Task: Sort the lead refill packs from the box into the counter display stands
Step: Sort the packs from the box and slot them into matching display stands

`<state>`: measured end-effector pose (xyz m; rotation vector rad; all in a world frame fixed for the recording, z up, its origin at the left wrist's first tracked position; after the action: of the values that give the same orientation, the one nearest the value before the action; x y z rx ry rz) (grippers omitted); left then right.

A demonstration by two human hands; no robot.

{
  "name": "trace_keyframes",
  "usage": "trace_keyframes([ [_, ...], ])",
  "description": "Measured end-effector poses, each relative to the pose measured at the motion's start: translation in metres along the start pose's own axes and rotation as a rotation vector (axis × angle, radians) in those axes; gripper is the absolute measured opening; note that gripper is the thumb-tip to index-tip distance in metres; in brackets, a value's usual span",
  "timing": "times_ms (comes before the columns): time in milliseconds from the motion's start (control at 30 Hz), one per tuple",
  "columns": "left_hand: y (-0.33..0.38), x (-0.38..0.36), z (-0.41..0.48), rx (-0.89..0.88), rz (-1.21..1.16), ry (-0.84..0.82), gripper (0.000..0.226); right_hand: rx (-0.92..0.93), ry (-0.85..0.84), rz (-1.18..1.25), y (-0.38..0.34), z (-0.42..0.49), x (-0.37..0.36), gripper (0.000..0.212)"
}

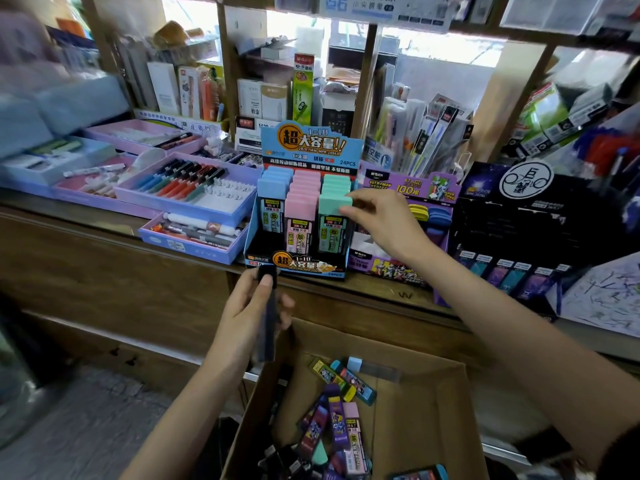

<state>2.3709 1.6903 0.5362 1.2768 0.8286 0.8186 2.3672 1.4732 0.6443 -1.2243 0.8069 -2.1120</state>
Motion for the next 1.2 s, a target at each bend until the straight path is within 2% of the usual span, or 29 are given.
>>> trace_keyframes([
  [100,-0.001,0.001,-0.001,0.036,-0.023,0.022,0.027,-0.024,-0.049,0.012,0.003,0.000,-0.003,0.028],
  [167,-0.003,0.000,0.000,0.096,-0.138,0.036,0.034,-0.013,-0.073,-0.027,0.006,-0.001,-0.005,0.024],
  [300,-0.001,-0.004,0.000,0.122,-0.229,0.033,0.028,-0.036,-0.040,-0.073,0.012,-0.001,-0.010,0.023],
  [400,-0.002,-0.005,0.001,0.081,-0.127,0.061,0.021,-0.041,-0.031,-0.152,0.012,0.001,-0.012,0.023],
  [500,0.002,-0.006,0.002,-0.007,0.087,0.047,0.035,-0.054,-0.049,-0.372,0.008,0.003,-0.011,0.032],
  [600,0.006,-0.010,0.002,-0.071,0.187,0.096,0.043,-0.030,-0.004,-0.579,0.002,-0.007,-0.009,0.034],
  [667,0.009,-0.016,0.003,-0.106,0.236,0.106,0.040,-0.048,-0.013,-0.364,-0.002,-0.020,-0.010,0.032],
  [767,0.017,-0.033,0.003,-0.180,0.329,0.068,0.034,-0.176,-0.186,0.202,-0.011,-0.048,-0.018,0.025],
  [833,0.022,-0.046,0.004,-0.233,0.367,0.039,0.037,-0.202,-0.200,0.341,-0.012,-0.063,-0.017,0.016],
  [933,0.025,-0.067,0.005,-0.272,0.402,-0.005,0.041,-0.248,-0.102,0.459,-0.007,-0.079,-0.004,0.010],
  [1067,0.030,-0.101,0.005,-0.332,0.406,-0.094,0.040,-0.248,-0.019,0.419,0.003,-0.100,0.023,0.001],
  [1200,0.034,-0.140,0.006,-0.378,0.451,-0.189,0.035,-0.245,0.070,0.397,0.017,-0.117,0.066,0.012],
])
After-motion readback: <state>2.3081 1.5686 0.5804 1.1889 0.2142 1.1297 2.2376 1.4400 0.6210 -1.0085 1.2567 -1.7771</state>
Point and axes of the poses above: each hand's wrist, its own z-axis towards the middle knuckle, its own x-axis out of the back of the hand, y = z × x, the point moved 3 cm from there along z, towards the middle knuckle, and after that the axes turned 11 degrees about z, right-handed, at the moved point
